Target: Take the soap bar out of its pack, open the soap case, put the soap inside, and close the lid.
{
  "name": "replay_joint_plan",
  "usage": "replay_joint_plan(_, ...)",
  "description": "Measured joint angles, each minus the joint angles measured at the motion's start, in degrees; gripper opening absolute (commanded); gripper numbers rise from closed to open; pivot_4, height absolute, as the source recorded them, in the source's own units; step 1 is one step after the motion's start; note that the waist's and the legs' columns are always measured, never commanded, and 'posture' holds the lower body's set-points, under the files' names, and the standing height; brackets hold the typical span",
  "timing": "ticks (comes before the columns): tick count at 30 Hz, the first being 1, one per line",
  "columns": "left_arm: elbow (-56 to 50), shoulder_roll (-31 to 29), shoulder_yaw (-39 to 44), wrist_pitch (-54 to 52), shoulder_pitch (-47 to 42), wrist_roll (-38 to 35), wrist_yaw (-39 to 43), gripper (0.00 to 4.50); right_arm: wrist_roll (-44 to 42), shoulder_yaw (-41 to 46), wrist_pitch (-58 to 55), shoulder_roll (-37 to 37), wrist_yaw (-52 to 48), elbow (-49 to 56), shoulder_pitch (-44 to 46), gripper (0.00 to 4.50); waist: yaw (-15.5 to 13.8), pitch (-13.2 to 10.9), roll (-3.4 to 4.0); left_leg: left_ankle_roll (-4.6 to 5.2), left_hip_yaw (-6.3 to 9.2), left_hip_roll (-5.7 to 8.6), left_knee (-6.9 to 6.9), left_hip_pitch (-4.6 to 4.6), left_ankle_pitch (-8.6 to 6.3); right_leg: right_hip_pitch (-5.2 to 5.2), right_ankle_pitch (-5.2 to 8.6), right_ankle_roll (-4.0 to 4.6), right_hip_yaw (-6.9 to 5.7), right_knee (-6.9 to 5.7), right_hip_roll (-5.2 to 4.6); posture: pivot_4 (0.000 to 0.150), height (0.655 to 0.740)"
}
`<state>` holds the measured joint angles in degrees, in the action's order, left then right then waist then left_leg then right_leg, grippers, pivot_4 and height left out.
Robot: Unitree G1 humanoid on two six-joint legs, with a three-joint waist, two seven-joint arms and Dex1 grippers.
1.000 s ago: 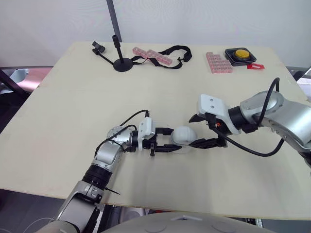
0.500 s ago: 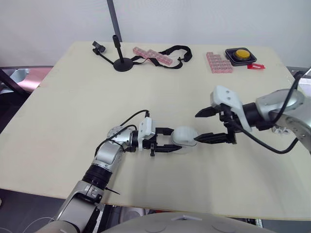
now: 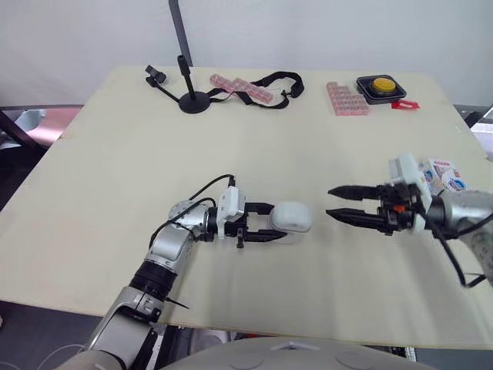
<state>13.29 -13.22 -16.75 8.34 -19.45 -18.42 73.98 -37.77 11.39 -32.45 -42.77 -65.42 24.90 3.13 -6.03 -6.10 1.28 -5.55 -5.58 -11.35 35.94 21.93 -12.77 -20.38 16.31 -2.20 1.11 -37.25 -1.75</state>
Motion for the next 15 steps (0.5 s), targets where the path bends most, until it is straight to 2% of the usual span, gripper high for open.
replay_joint_plan(4,0.7,-0.3,0.2,1.6,0.0,0.0,0.4,1.87,1.1,-2.0,6.3,3.8,0.0,-0.4,-0.7,0.04,0.7,0.0,0.01,0.05,0.01,0.02,0.00,-0.07,0.03,0.01,0.00,0.00,0.00,-0.02,-0.03,0.150,0.7395)
replay_joint_plan(9,1.5,-0.7,0.3,3.6,0.0,0.0,0.9,1.87,0.3,-4.4,6.9,5.1,1.3,1.1,3.1,0.04,1.4,0.0,0.01,0.07,0.01,0.02,-0.01,-0.15,0.04,0.05,0.00,0.00,-0.01,-0.03,-0.02,0.150,0.7395)
replay_joint_plan(15,1.5,-0.7,0.3,3.8,0.1,0.0,0.8,1.87,0.5,-7.8,7.0,4.8,0.6,1.4,3.5,0.04,1.4,0.0,0.00,0.06,0.03,0.03,-0.02,-0.16,0.04,0.10,0.00,0.00,-0.03,0.00,-0.03,0.150,0.7395)
